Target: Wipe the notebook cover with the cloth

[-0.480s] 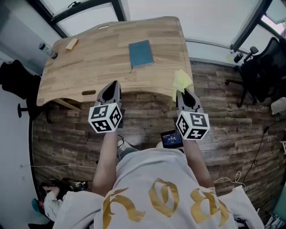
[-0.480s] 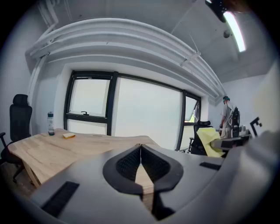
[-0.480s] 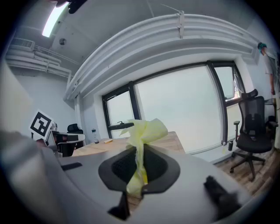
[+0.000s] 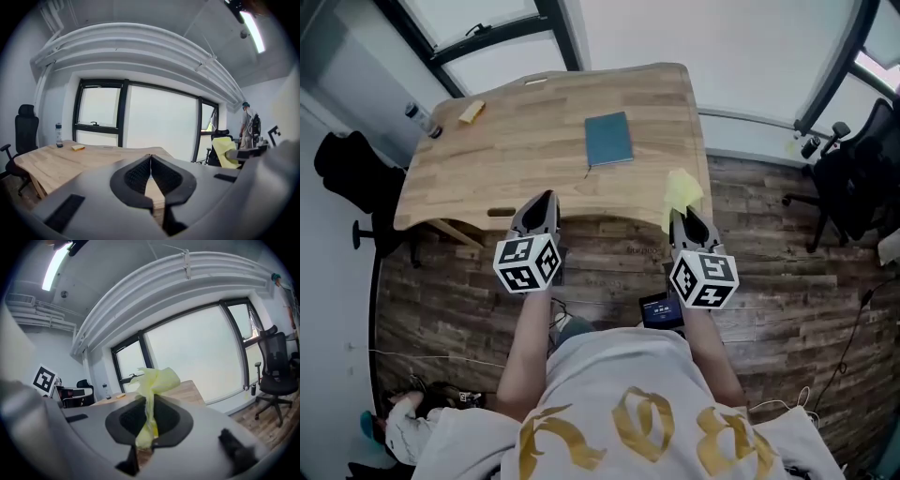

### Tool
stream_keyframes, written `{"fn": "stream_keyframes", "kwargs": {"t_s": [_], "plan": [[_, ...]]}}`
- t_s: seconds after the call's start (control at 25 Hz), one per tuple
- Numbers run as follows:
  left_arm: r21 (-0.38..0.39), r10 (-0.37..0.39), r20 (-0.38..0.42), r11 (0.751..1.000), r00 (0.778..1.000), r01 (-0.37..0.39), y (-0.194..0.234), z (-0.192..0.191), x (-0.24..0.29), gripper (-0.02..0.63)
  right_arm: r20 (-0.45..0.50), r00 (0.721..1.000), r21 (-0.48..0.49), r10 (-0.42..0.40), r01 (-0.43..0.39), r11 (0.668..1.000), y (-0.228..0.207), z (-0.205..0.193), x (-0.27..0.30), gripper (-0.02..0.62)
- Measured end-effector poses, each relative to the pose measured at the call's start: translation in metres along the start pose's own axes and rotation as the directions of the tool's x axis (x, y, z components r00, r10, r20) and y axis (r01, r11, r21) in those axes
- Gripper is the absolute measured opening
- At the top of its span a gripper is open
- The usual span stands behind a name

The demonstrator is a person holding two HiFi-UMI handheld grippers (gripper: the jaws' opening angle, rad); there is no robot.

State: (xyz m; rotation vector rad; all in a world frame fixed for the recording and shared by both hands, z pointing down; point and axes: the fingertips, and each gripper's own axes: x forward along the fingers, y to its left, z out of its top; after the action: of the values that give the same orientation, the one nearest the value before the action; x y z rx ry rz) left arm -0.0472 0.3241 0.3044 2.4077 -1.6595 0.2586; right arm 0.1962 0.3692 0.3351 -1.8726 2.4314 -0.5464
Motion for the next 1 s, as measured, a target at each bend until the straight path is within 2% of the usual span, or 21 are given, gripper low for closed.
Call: {"fn": "stream_keyframes", "kwargs": {"t_s": [0.32,0.56,0.76,1.0], "plan": [[0.000,0.044,-0.018,0.999,0.999,-0.044,0.022,-0.006,-0.015,0.014,-0.033,0.999,0.014,0.031,-0.030,0.999,0.014,-0.013,0.011,0.037],[-0.032,0.049,-0.041,0.998,0.998,-0.050,0.047,-0.020,0.005,0.014,-0.081,0.997,0.013,0.014,-0.013,1.000,0.015,-0.029,0.037,0.037],[-0.099,0.013,-0.046,0.995,0.999,-0.017,0.066,-0.027,0.064,0.014,-0.118,0.993,-0.032,-0.027,0.023,0.999,0.000,-0.028,0.083,0.037],[-0.114,-0.056,-0.082,0.992,0.995,0.046,0.091,-0.021,0.157,0.015,-0.174,0.981,-0.107,-0.087,0.069,0.992,-0.015,-0.019,0.161,0.037]]}}
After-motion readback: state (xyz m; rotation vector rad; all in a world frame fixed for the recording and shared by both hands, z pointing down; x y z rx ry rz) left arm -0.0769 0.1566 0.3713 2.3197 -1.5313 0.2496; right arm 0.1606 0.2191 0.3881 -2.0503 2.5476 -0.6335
